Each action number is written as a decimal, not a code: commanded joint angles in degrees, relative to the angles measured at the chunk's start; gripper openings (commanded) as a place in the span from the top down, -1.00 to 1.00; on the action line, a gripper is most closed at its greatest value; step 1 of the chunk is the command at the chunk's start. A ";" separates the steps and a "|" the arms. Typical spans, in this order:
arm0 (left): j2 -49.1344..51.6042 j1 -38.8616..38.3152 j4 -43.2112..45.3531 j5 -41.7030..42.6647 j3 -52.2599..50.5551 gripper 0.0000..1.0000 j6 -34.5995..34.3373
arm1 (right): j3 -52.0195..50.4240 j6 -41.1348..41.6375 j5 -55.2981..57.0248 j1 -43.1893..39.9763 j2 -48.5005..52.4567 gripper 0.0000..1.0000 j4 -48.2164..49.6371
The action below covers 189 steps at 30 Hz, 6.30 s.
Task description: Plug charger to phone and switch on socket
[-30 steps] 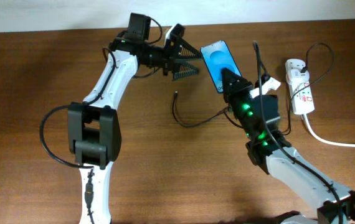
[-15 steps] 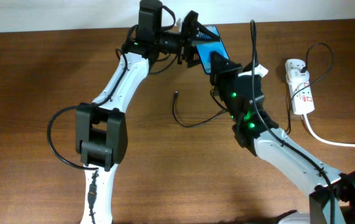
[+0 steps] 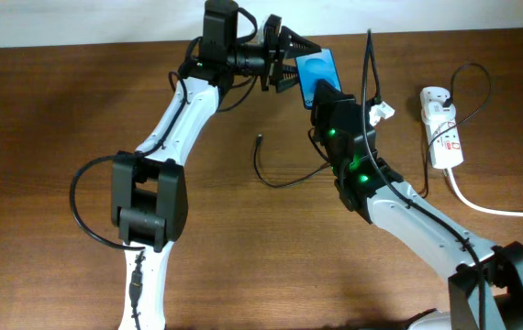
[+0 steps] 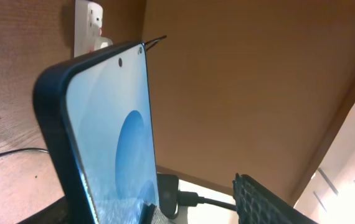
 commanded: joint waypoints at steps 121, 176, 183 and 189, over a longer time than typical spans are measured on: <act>-16.96 25.64 -64.41 -23.45 0.33 1.00 69.02 | 41.07 -90.31 -60.46 -1.44 20.09 0.92 -73.00; -12.33 16.90 -36.41 8.11 0.24 1.00 52.92 | 7.85 -53.77 -61.83 -1.81 -9.14 0.92 -25.83; -12.33 16.13 -36.65 9.70 0.24 1.00 52.43 | 7.85 -52.33 -62.84 1.27 -5.68 0.92 -21.86; -12.33 15.78 -38.10 11.06 0.24 1.00 51.23 | 7.85 -52.85 -62.97 2.32 -5.53 0.92 -21.88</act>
